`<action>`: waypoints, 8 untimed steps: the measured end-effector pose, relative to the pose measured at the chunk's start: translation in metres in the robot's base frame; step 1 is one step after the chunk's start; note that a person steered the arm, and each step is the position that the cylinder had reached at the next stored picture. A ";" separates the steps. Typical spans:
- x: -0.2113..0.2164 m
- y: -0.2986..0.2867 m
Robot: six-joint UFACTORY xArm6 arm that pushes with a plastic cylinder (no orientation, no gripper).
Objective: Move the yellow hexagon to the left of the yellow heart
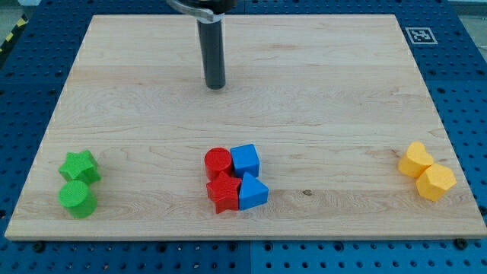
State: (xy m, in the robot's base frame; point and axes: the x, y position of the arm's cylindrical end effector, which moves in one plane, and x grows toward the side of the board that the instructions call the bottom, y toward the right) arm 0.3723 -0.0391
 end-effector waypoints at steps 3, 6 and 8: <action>0.014 0.129; 0.031 0.193; 0.070 0.276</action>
State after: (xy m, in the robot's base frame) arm 0.4422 0.2365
